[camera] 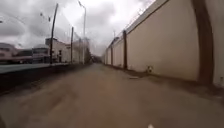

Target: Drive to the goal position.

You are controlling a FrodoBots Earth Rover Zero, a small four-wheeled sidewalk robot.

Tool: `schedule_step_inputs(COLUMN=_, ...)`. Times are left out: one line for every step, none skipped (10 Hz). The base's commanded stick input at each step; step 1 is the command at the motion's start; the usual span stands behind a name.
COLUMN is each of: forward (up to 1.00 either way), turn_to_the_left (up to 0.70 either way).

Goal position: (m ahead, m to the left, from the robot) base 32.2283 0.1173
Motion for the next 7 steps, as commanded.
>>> schedule_step_inputs(forward=0.70, turn_to_the_left=0.00)
schedule_step_inputs(forward=0.70, turn_to_the_left=0.00)
schedule_step_inputs(forward=0.70, turn_to_the_left=0.00)
schedule_step_inputs(forward=0.70, turn_to_the_left=0.00)
schedule_step_inputs(forward=0.70, turn_to_the_left=0.00)
schedule_step_inputs(forward=0.70, turn_to_the_left=0.00)
schedule_step_inputs(forward=0.70, turn_to_the_left=0.00)
